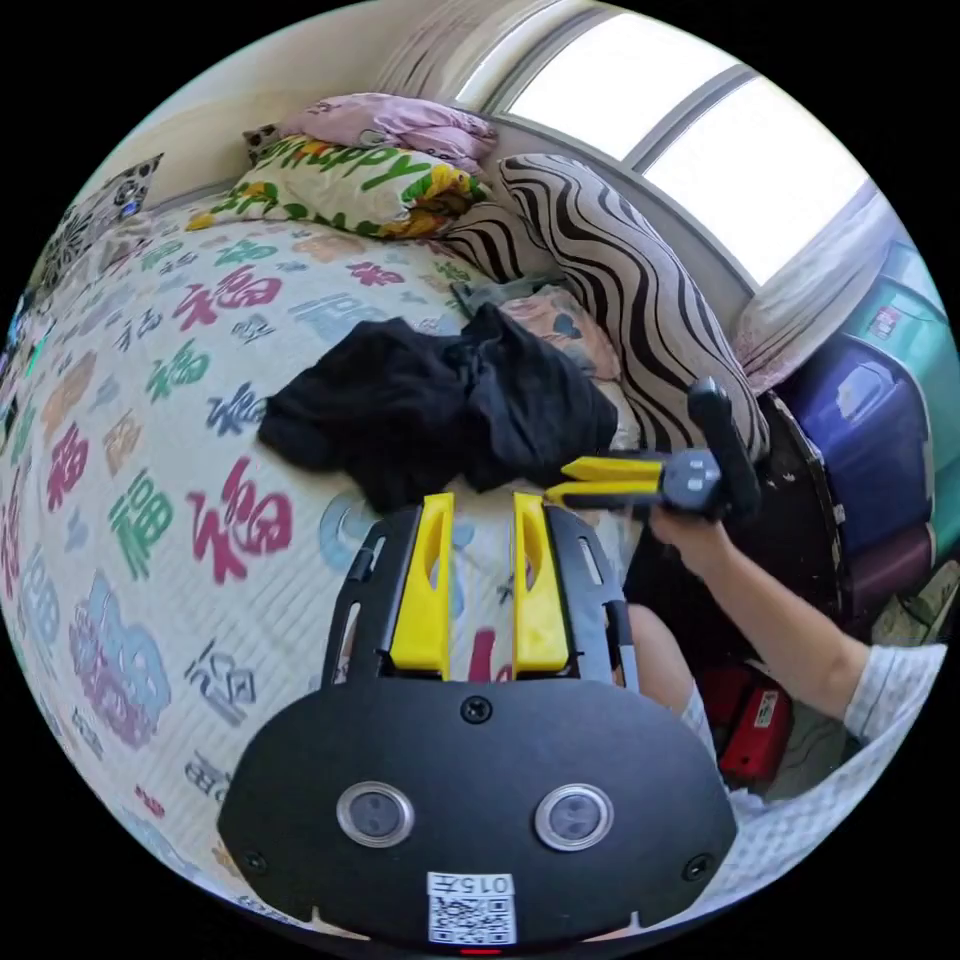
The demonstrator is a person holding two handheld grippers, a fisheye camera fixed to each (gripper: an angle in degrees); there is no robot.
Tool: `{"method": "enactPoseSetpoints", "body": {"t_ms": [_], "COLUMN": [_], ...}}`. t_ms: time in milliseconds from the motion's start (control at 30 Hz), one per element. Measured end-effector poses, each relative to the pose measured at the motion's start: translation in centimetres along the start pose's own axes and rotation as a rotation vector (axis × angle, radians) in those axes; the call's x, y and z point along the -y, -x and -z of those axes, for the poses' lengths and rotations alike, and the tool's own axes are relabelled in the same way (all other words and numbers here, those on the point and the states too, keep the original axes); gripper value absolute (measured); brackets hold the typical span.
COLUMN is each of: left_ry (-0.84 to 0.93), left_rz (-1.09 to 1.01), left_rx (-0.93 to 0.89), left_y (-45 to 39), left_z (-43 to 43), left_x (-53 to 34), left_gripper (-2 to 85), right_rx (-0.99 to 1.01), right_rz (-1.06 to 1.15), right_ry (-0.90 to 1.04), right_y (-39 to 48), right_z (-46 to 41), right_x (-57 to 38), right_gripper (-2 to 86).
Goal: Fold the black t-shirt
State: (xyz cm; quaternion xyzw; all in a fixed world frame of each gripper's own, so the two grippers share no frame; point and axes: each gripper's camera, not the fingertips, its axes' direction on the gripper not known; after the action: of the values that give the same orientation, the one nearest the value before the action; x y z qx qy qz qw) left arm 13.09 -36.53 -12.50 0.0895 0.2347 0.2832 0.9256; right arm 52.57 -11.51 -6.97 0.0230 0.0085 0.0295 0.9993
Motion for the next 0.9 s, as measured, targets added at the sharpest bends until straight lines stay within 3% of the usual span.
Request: {"method": "enactPoseSetpoints", "body": {"t_ms": [200,400,533,633,800,900], "left_ry": [0.033,0.004,-0.13,-0.038,-0.008,0.021], "left_rz": [0.071,0.062,0.127,0.139,0.16,0.14], "left_rx": [0.085,0.067,0.291,0.272,0.278,0.285], "left_y": [-3.9,-6.3,-6.4,-6.5,-8.2,-9.1], "left_z": [-7.6,-9.2,-8.0,-10.0,-12.8,-13.6], "left_x": [9.7,13.0,13.6,15.5,19.2,21.0], "left_gripper": [9.3,9.5,9.8,11.3,11.1,9.3], "right_rx": [-0.092,0.133,0.032,-0.155,-0.406,-0.389], "right_rz": [0.052,-0.037,-0.158,-0.237,-0.301,-0.291], "right_ry": [-0.029,-0.164,-0.355,-0.449,-0.38,-0.318], "right_y": [-4.0,-11.3,-17.5,-22.3,-28.4,-30.8], "right_z": [1.2,6.1,13.1,18.4,22.0,21.8], "right_x": [-1.9,-7.0,-10.5,-12.1,-13.1,-13.9], "right_gripper": [6.4,0.4,-0.6,-0.8,-0.8,-0.8]}}
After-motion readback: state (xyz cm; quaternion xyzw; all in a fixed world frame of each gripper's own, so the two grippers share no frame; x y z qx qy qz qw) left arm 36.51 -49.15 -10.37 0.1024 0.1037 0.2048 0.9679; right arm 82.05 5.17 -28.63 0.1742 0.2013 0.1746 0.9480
